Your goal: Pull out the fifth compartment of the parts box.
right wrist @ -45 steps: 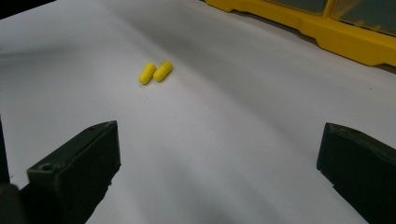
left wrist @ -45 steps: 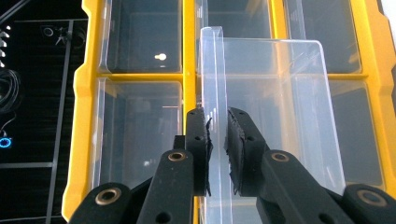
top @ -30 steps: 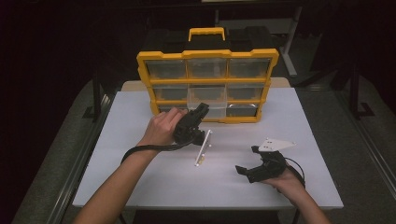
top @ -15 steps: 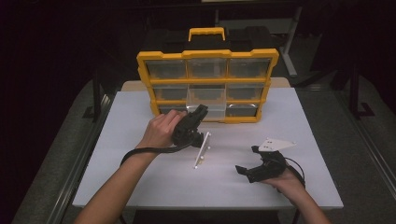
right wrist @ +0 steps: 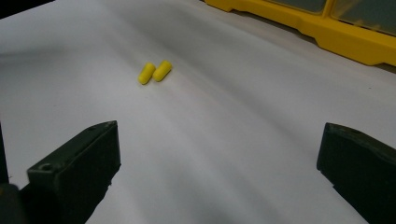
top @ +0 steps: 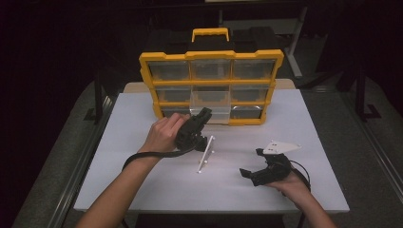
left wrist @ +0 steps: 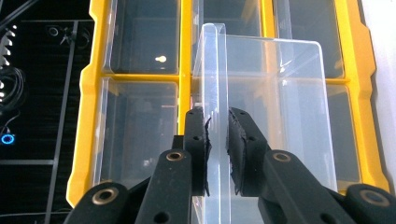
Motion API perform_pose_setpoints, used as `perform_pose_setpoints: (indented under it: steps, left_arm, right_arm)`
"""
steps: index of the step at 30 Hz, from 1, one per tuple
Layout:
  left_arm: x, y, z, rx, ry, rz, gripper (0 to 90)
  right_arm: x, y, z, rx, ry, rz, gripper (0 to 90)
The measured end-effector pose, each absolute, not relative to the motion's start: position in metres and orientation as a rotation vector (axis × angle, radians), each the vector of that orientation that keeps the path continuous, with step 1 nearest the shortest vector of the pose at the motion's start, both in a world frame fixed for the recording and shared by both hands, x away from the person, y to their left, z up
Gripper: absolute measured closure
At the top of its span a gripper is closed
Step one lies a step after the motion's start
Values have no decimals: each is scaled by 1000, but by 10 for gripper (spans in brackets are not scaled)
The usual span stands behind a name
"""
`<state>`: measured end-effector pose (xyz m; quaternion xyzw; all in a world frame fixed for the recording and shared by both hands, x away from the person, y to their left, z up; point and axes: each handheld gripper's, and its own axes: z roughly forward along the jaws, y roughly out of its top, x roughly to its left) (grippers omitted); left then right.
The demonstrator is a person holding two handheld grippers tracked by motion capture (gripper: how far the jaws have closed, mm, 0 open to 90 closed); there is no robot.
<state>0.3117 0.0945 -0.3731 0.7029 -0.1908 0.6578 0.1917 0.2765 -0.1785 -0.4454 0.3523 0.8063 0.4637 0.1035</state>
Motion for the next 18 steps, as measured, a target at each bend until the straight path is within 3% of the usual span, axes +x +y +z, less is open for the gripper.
perform_pose_setpoints:
  steps: [6,7,13,15,16,18]
  left_arm:
    - [312,95,-373,1971,-532,1852,736]
    - [310,98,-370,1954,-500,1841,624]
    - [307,101,-369,1952,-489,1859,495]
    - [306,103,-370,1953,-483,1864,495]
    - [306,104,-371,1951,-481,1869,422]
    - [306,104,-371,1951,-481,1869,401]
  right_arm:
    - [276,-178,-445,1043,2379,1367,0]
    - [277,-178,-446,1041,2379,1366,0]
    - [277,-178,-446,1039,2379,1364,0]
    - [277,-178,-446,1041,2378,1365,0]
    - [277,-178,-446,1041,2379,1364,0]
    - [277,-178,-446,1042,2378,1364,0]
